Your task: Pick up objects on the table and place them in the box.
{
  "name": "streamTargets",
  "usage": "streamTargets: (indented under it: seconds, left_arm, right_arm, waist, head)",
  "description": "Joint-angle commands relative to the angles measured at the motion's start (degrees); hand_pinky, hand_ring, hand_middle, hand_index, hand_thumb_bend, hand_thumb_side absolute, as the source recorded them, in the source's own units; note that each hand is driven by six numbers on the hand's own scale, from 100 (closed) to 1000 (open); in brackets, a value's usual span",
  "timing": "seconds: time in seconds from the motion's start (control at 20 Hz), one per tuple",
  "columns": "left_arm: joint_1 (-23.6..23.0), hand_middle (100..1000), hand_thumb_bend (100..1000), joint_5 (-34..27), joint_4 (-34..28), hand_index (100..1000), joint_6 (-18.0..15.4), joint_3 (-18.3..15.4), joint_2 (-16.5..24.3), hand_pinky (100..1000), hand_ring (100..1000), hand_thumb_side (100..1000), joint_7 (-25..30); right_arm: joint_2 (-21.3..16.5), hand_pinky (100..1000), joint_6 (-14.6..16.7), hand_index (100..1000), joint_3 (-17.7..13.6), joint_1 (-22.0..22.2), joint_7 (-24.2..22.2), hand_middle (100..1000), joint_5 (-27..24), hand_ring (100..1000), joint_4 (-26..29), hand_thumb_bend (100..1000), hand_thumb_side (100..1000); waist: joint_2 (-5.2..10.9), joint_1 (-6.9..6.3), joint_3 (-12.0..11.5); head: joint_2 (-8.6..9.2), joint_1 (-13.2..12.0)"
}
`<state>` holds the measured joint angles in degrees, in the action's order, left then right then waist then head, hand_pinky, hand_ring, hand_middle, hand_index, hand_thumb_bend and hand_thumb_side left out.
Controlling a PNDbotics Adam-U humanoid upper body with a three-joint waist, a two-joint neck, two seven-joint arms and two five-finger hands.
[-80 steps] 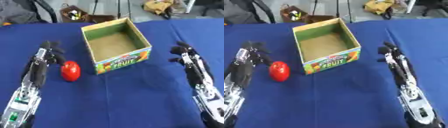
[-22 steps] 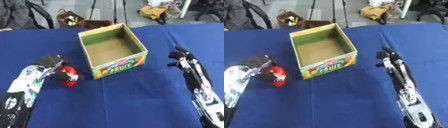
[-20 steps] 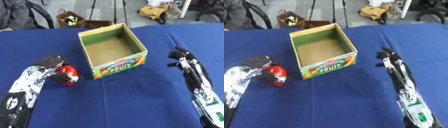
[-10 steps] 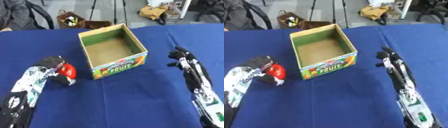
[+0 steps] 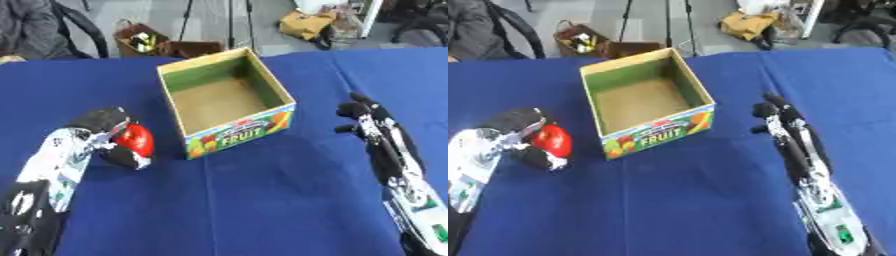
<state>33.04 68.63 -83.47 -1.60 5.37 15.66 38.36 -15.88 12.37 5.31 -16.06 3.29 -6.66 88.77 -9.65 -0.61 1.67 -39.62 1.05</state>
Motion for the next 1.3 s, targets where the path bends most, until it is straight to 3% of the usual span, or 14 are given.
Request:
streamTargets:
  seconds: [0.05, 0.25, 0.4, 0.6, 0.9, 1.05, 1.25, 1.3]
  left_arm:
    - [2.22, 460, 100, -1.17, -3.17, 718, -0.6, -0.44, 1.44, 109, 226, 262, 0.3]
    - [6.16, 458, 100, -2.83, -6.61, 716, -1.07, -0.71, 1.2, 100, 217, 257, 1.72]
    - [9.41, 463, 100, -3.05, -5.46, 718, -1.18, -0.39, 0.03, 106, 223, 257, 3.12]
    - [14.27, 466, 100, -1.2, -0.48, 719, -0.72, -0.1, -2.38, 125, 240, 294, 3.32]
    - [19.6, 494, 100, 3.53, 8.31, 730, 3.15, -1.1, -6.21, 173, 280, 356, 0.02]
    - [21.24, 523, 100, 5.97, 12.68, 735, 5.2, -2.24, -7.42, 241, 329, 363, -2.6]
    - [22.9, 666, 100, 8.49, 18.94, 770, 6.66, -3.63, -8.09, 539, 540, 442, -6.45]
    - [23.07, 708, 100, 8.74, 20.41, 781, 6.78, -3.88, -8.18, 598, 596, 532, -7.43]
  right_arm:
    - [-0.67, 619, 0.12, 892, -0.19, -0.26, -0.12, 723, -0.22, 785, 1.11, 100, 691]
    - [-0.6, 619, 0.16, 892, -0.17, -0.21, -0.14, 723, -0.22, 785, 1.05, 100, 691]
    - [-0.55, 619, 0.16, 892, -0.02, -0.2, -0.27, 723, -0.28, 785, 0.99, 100, 691]
    - [-0.42, 619, 0.14, 892, 0.33, -0.25, -0.61, 723, -0.35, 785, 0.92, 100, 692]
    - [-0.4, 619, 0.11, 892, 0.97, -0.54, -1.23, 723, -0.38, 785, 0.91, 100, 693]
    - [-0.43, 619, 0.1, 892, 1.26, -0.71, -1.56, 723, -0.35, 785, 0.92, 100, 693]
    - [-0.45, 619, 0.11, 892, 1.39, -0.8, -1.77, 723, -0.3, 786, 0.88, 100, 694]
    - [-0.42, 619, 0.11, 893, 1.4, -0.81, -1.78, 723, -0.29, 786, 0.86, 100, 694]
  waist:
    - [1.08, -0.01, 0.1]
    - [1.18, -0.06, 0.29]
    - [1.28, -0.07, 0.74]
    - [1.29, -0.14, 1.93]
    - [0.9, -0.49, 4.54]
    - [0.6, -0.77, 6.08]
    - [0.31, -1.12, 7.49]
    - [0.26, -1.17, 7.7]
  head:
    - [0.6, -0.04]
    - [0.91, 0.05]
    - [1.13, -0.09]
    - [1.46, -0.67]
    - [2.27, -1.98]
    - [2.73, -2.65]
    - [3.04, -3.05]
    - [3.06, -3.04]
